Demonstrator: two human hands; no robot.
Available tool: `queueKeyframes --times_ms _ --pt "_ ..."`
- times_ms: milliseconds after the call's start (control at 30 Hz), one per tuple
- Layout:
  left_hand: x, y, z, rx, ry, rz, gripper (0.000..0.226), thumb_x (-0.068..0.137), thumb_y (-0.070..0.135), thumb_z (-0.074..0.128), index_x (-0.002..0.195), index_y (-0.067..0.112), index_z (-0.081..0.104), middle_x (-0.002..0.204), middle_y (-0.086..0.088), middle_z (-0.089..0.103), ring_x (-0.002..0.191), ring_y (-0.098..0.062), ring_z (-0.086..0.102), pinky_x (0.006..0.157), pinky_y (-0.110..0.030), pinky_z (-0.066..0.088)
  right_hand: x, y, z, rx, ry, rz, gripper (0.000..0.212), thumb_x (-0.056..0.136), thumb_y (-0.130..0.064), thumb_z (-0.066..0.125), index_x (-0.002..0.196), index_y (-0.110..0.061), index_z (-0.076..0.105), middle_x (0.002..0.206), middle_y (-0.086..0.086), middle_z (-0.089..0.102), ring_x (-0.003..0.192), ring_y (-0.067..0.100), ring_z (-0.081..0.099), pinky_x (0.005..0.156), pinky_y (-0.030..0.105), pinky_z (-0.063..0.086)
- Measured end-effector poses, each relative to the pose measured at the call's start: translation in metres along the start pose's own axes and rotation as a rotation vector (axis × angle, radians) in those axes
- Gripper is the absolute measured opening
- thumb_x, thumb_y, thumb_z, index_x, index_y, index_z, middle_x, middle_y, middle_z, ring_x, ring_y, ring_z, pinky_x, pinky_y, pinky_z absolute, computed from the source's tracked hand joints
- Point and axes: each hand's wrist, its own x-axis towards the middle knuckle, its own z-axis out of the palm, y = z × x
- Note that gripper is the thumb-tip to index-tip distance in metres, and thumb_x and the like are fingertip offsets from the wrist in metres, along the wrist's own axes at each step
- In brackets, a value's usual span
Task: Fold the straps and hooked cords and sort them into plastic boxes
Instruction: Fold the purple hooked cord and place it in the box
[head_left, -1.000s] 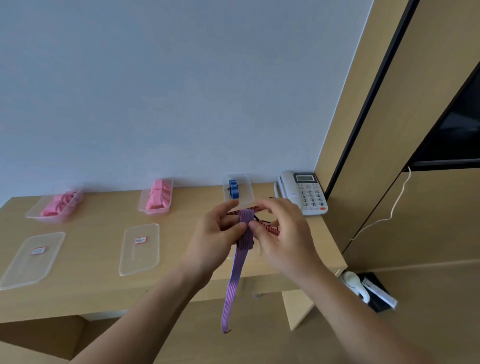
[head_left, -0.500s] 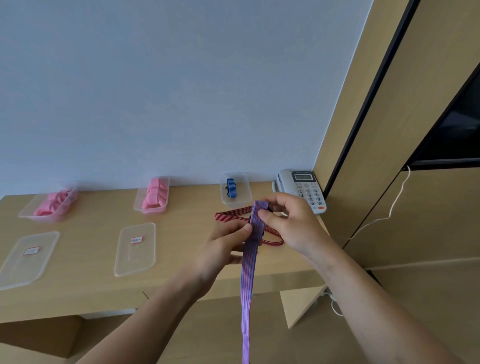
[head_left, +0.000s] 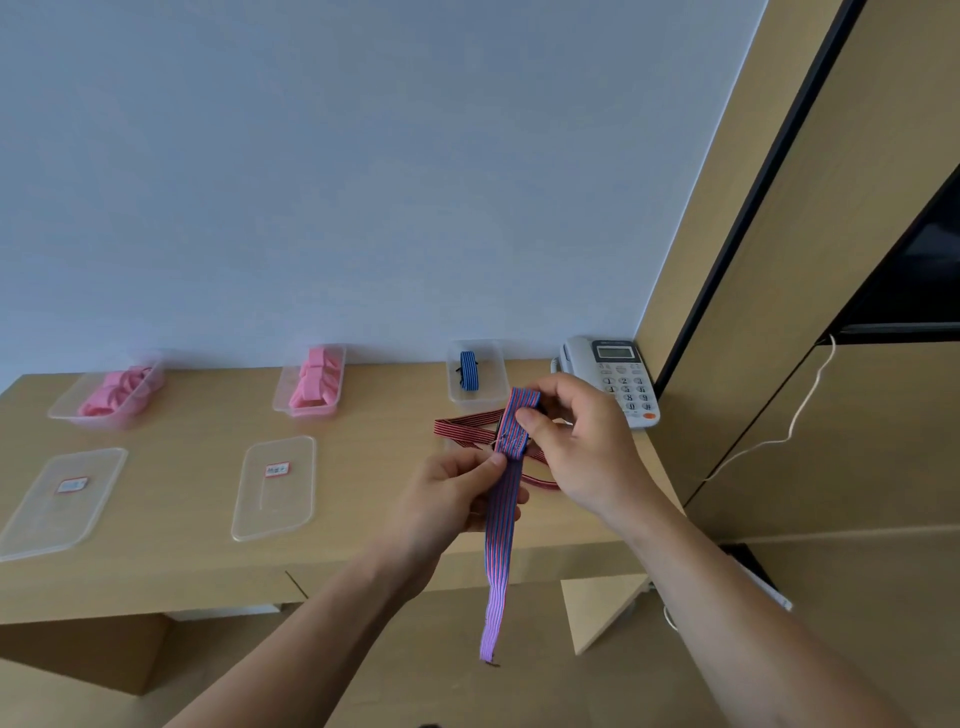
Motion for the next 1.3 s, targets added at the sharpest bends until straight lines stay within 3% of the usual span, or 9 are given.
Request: queueKeyframes --times_ms 167,333,433,600,700,800,933,1133,1300 --pt "0.001 -0.002 -0.001 0.046 0.038 0.035 0.024 0.103 0.020 0.059 0.091 0.006 0.074 0.085 -0.014 0.079 0.071 -0.021 0.074 0.070 -0.033 0.059 0.000 -0.002 -0.003 -0.023 -0.028 -0.009 0.017 0.090 -0.003 0.067 0.098 -0.018 0.070 0.087 -0.007 0.072 0.083 0.008 0.068 0.079 0.029 0.056" --pt "0.002 -0.001 -0.001 0.034 0.067 0.052 0.022 0.102 0.016 0.060 0.095 0.002 0.074 0.080 -0.012 0.078 0.067 -0.019 0.072 0.067 -0.030 0.059 0.001 -0.005 -0.003 -0.022 -0.022 -0.029 0.018 0.090 -0.002 0.067 0.099 -0.018 0.069 0.086 -0.011 0.070 0.079 0.002 0.066 0.076 0.024 0.055" --pt "0.004 -0.001 0.000 0.027 0.076 0.044 0.022 0.103 0.016 0.060 0.095 0.003 0.075 0.080 -0.012 0.078 0.070 -0.019 0.073 0.071 -0.031 0.059 -0.003 -0.004 0.000 -0.006 0.007 -0.072 0.021 0.089 -0.001 0.068 0.097 -0.021 0.068 0.084 -0.011 0.070 0.075 0.007 0.068 0.070 0.023 0.057" --pt "0.007 0.001 -0.004 -0.136 0.041 -0.015 0.024 0.102 0.015 0.056 0.096 0.006 0.077 0.092 -0.013 0.079 0.086 -0.022 0.075 0.077 -0.032 0.059 -0.016 0.002 0.007 -0.061 0.049 -0.245 0.020 0.085 0.003 0.070 0.098 -0.013 0.071 0.089 -0.004 0.072 0.078 0.008 0.070 0.071 0.027 0.058" --pt "0.009 0.004 -0.007 -0.263 0.022 -0.068 0.028 0.100 0.017 0.052 0.102 0.008 0.078 0.095 -0.015 0.077 0.085 -0.023 0.074 0.082 -0.041 0.058 -0.024 0.011 0.010 -0.119 0.055 -0.385 0.020 0.081 0.008 0.069 0.095 -0.006 0.071 0.091 -0.001 0.072 0.085 0.017 0.070 0.074 0.041 0.057" --pt "0.012 0.006 -0.011 -0.271 0.030 -0.072 0.028 0.099 0.023 0.054 0.102 0.012 0.081 0.097 -0.012 0.077 0.086 -0.021 0.073 0.089 -0.045 0.056 -0.032 0.019 0.014 -0.249 0.063 -0.517 0.030 0.070 0.015 0.072 0.092 -0.006 0.073 0.099 0.001 0.074 0.093 0.020 0.069 0.078 0.040 0.055" --pt "0.014 0.007 -0.017 -0.195 0.044 -0.028 0.023 0.098 0.019 0.060 0.105 0.009 0.079 0.095 -0.009 0.075 0.083 -0.022 0.071 0.083 -0.042 0.059 -0.040 0.027 0.017 -0.346 0.062 -0.613 0.035 0.063 0.018 0.073 0.091 -0.004 0.074 0.107 0.003 0.073 0.101 0.020 0.065 0.086 0.036 0.054" --pt "0.012 0.011 -0.016 -0.107 0.044 0.030 0.025 0.103 0.012 0.055 0.102 0.012 0.080 0.093 -0.008 0.077 0.076 -0.019 0.072 0.069 -0.033 0.060 -0.043 0.026 0.012 -0.317 0.012 -0.541 0.017 0.077 -0.008 0.078 0.094 -0.009 0.078 0.109 -0.002 0.074 0.102 0.018 0.065 0.091 0.035 0.052" --pt "0.002 0.016 -0.006 -0.048 -0.016 0.092 0.025 0.105 0.008 0.052 0.111 0.005 0.076 0.097 -0.015 0.077 0.080 -0.024 0.072 0.066 -0.028 0.059 -0.031 0.018 0.007 -0.252 0.126 -0.440 0.029 0.067 0.002 0.084 0.092 -0.013 0.076 0.090 -0.003 0.069 0.083 0.012 0.065 0.074 0.028 0.053"
